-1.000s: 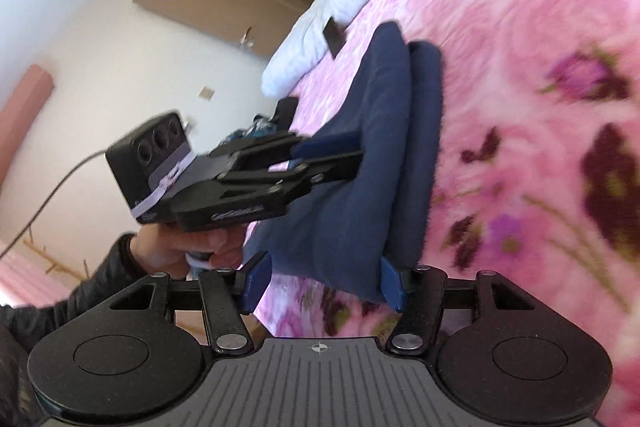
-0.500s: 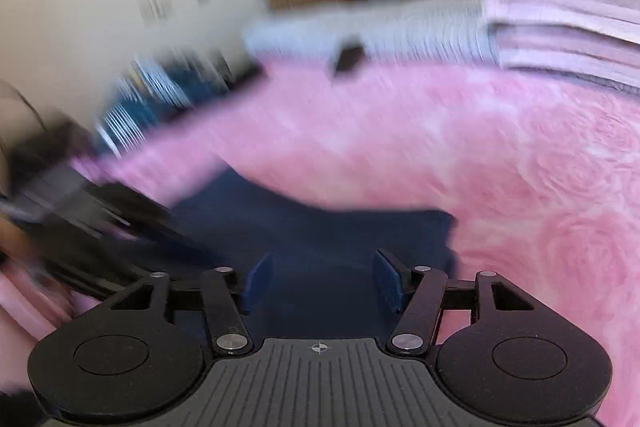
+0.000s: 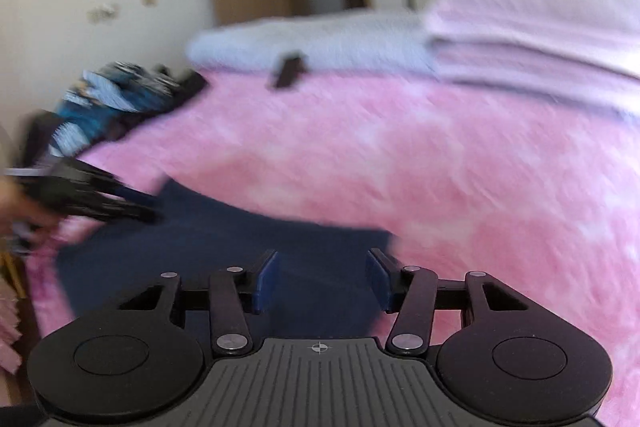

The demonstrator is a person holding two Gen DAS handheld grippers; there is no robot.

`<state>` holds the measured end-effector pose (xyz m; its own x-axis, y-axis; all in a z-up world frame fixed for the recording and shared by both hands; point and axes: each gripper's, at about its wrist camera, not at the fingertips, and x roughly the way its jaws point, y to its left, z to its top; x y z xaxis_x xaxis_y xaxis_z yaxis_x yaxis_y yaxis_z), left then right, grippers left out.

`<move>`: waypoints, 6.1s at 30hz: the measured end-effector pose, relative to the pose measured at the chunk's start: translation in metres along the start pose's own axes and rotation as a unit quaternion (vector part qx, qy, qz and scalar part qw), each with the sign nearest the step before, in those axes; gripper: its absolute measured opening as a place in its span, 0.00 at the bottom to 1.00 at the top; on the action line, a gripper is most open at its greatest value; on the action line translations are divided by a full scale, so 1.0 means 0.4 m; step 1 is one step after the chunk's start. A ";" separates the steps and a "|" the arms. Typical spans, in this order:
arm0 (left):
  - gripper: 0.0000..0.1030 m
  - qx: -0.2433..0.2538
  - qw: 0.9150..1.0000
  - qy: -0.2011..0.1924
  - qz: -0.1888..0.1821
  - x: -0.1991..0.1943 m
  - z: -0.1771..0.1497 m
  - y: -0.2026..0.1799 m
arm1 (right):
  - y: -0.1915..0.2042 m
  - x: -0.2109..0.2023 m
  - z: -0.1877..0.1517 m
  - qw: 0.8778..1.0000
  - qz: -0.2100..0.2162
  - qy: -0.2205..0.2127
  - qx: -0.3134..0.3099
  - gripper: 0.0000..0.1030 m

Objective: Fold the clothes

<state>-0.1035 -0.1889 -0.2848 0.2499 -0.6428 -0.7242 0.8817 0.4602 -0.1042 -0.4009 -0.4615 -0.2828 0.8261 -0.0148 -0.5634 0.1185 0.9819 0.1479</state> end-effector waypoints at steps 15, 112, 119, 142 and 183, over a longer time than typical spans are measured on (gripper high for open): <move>0.27 0.020 0.997 -0.061 -0.037 -0.228 -0.071 -0.087 | 0.224 -0.119 -0.130 0.998 -0.048 -0.005 -0.043 0.50; 0.36 0.517 0.844 -0.054 0.132 -0.111 -0.318 -0.462 | 0.395 0.138 -0.335 0.832 -0.193 0.055 -0.518 0.60; 0.52 0.541 0.827 -0.051 0.144 -0.110 -0.330 -0.467 | 0.373 0.174 -0.307 0.837 -0.189 0.070 -0.509 0.60; 0.53 0.508 0.840 -0.064 0.178 -0.118 -0.349 -0.471 | 0.379 0.167 -0.275 0.878 -0.190 0.060 -0.435 0.60; 0.58 0.485 0.866 0.079 0.096 -0.135 -0.233 -0.445 | 0.332 0.130 -0.188 0.863 -0.079 0.188 -0.463 0.66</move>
<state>-0.3113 -0.1790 -0.2907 0.4388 -0.4851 -0.7564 0.7701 -0.2308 0.5948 -0.3837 -0.3177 -0.3537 0.5829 -0.2699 -0.7664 -0.4212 0.7062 -0.5691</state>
